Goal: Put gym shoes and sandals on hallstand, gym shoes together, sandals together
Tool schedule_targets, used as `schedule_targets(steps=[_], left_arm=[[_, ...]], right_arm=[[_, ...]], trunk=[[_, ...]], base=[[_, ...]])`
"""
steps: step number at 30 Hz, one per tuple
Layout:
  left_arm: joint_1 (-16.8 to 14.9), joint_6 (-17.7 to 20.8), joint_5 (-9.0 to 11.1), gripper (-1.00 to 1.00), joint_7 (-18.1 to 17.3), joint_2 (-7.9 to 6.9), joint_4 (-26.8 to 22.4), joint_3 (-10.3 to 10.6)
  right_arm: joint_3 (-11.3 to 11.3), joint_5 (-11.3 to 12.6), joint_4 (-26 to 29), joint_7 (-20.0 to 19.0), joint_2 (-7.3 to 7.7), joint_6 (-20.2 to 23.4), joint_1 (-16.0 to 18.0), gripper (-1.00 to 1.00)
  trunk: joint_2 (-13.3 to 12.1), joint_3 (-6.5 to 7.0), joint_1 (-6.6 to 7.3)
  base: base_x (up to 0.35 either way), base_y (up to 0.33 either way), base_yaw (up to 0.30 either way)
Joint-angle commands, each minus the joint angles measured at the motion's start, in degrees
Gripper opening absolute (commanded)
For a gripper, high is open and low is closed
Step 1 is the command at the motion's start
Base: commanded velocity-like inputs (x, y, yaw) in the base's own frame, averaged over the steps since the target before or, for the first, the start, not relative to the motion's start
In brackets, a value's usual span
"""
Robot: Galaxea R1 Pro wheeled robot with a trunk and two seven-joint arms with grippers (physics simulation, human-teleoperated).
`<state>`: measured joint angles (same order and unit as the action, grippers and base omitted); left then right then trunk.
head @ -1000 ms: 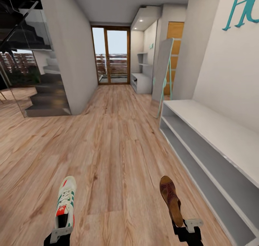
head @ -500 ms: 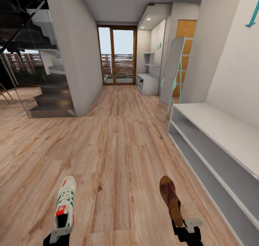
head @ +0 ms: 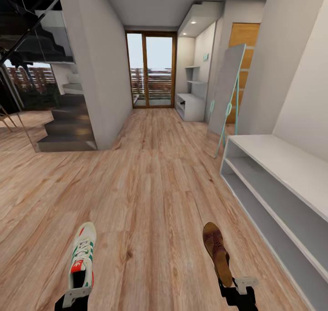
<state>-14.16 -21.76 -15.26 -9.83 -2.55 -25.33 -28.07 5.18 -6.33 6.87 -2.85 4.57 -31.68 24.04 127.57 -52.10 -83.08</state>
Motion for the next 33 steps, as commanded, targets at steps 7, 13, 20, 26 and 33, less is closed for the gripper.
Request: schedule_targets(steps=[7,13,20,26,33], left_arm=[[-0.02,-0.21,-0.38,-1.0,-0.45,0.01,0.1,-0.49],[-0.05,-0.21,-0.38,-1.0,-0.45,0.0,0.13,-0.49],[-0.03,-0.21,-0.38,-1.0,-0.45,0.0,0.19,-0.49],[-0.01,-0.21,-0.39,-1.0,-0.45,0.0,0.34,-0.49],[-0.04,-0.21,-0.53,-1.0,-0.45,0.0,1.28,-0.49]], right_arm=[[0.54,-0.4,-0.1,-0.33,0.0,-0.12,0.04,-1.0],[0.54,-0.41,-0.1,-0.33,0.0,-0.08,0.04,-1.0],[0.54,-0.43,-0.1,-0.36,0.0,-0.06,0.04,-1.0],[0.54,-0.43,-0.1,-0.33,0.0,-0.06,0.04,-1.0],[0.54,-0.41,-0.1,-0.33,0.0,-0.06,0.04,-1.0]], trunk=[[0.02,-0.05,-0.02],[0.02,-0.05,-0.02],[0.02,-0.05,-0.02],[0.02,-0.05,-0.02],[0.02,-0.05,-0.02]], base=[[0.334,0.003,0.0],[0.335,0.0,0.0],[0.335,0.0,0.0],[0.335,0.0,0.0],[0.335,0.0,0.0]])
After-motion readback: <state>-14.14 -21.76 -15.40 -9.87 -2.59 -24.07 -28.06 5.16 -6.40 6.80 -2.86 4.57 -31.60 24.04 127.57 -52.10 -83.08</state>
